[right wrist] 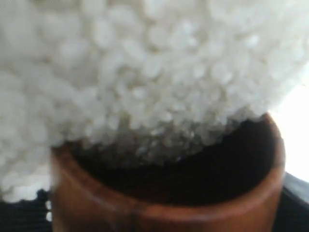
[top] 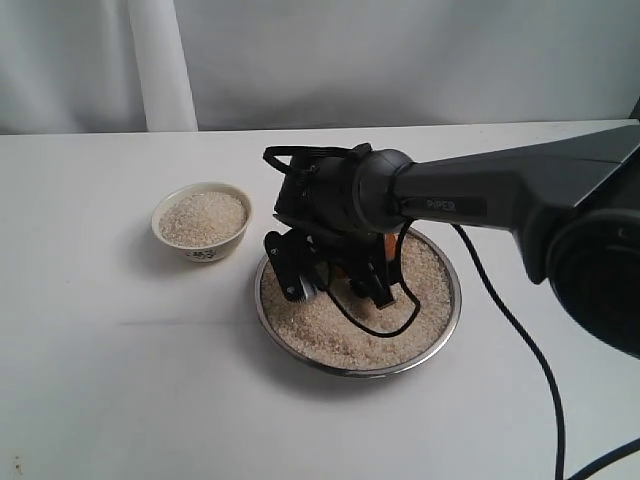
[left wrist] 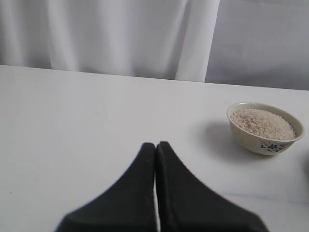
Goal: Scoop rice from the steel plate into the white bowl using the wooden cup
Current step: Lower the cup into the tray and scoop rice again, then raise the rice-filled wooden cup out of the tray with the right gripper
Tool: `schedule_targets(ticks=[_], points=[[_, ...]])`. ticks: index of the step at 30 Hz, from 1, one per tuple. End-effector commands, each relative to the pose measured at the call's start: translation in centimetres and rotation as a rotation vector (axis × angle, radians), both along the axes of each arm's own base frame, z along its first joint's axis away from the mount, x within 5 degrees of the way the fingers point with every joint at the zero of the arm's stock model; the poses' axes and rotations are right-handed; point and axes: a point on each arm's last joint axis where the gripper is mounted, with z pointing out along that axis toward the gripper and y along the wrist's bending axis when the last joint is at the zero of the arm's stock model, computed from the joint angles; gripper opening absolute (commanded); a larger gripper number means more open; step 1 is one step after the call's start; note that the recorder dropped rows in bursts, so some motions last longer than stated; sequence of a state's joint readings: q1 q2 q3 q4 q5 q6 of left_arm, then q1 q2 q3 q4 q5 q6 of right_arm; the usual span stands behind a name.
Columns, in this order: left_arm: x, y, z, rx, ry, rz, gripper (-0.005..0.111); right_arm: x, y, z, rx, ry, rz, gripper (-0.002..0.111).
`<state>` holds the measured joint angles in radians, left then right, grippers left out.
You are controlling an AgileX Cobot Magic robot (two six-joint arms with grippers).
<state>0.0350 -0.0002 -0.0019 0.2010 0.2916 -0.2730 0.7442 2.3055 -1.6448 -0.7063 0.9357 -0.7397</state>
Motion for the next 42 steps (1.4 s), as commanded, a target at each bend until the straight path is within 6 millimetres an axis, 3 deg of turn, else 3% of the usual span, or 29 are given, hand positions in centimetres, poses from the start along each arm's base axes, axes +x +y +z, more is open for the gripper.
schedule_targets(ticks=[1,12,26,29,33,37,42], points=[[0.0,0.0,0.0,-0.007,-0.005,-0.006,0.000,-0.7,0.7,-0.7,0.107,0.071,-0.048,0.000],[0.0,0.0,0.0,-0.010,-0.005,-0.005,0.000,0.1,-0.7,-1.2,0.242,0.148,-0.194,0.000],[0.0,0.0,0.0,-0.007,-0.005,-0.006,0.000,-0.1,-0.2,-1.8,0.356,0.195,-0.213,0.000],[0.0,0.0,0.0,-0.007,-0.005,-0.006,0.000,-0.3,-0.9,-2.7,0.353,0.205,-0.219,0.000],[0.0,0.0,0.0,-0.009,-0.005,-0.005,0.000,-0.7,-3.4,-4.5,0.453,0.200,-0.275,0.000],[0.0,0.0,0.0,-0.009,-0.005,-0.005,0.000,-1.0,-4.8,-4.2,0.574,0.179,-0.316,0.000],[0.0,0.0,0.0,-0.007,-0.005,-0.006,0.000,-0.5,-4.9,-3.9,0.711,0.189,-0.413,0.000]])
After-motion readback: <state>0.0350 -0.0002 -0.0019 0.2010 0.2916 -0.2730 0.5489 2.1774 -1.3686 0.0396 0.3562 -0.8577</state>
